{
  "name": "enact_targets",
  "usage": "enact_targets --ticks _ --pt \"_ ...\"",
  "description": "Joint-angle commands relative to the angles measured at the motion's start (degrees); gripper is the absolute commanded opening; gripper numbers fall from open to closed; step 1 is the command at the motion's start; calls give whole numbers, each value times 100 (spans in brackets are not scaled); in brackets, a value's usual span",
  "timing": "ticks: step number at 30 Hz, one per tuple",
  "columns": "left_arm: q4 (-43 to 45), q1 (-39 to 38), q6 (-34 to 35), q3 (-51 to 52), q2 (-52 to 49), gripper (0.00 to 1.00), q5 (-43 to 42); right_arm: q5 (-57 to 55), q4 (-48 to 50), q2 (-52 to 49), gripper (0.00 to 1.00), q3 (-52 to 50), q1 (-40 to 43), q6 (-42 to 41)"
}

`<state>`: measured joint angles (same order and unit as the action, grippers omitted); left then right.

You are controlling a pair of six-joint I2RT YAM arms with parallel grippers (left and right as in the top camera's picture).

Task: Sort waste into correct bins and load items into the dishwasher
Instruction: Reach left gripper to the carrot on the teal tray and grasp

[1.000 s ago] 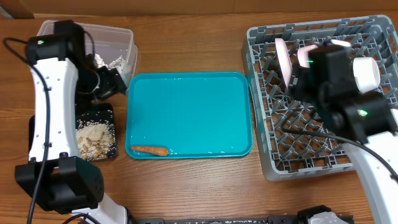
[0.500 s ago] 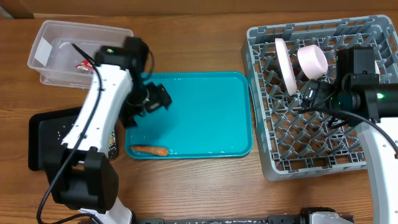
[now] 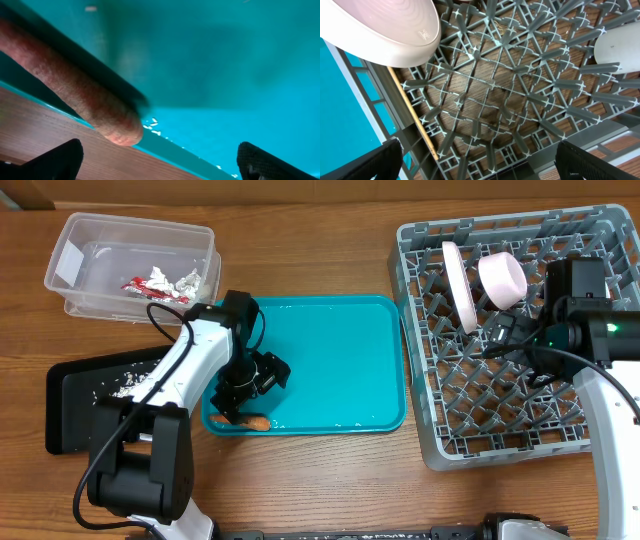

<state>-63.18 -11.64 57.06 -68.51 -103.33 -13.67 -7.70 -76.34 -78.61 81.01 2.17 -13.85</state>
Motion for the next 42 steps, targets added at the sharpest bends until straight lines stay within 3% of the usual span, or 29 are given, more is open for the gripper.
enact_targets --ticks 1,24,30,38,39,42 --pt "271 -17 243 317 133 100 -92 33 13 4 100 -7 22 15" --pt "1128 -17 492 846 133 96 428 52 4 4 100 -7 20 15" --pt "1139 -20 481 848 133 84 717 55 9 4 100 -7 20 15" --pt "1141 -20 470 848 133 57 1005 52 9 4 100 -7 20 15" --pt "1141 -20 470 848 133 48 1045 52 9 4 100 -7 20 17" --pt "1141 -20 470 848 133 40 1093 52 9 4 100 -7 20 15"
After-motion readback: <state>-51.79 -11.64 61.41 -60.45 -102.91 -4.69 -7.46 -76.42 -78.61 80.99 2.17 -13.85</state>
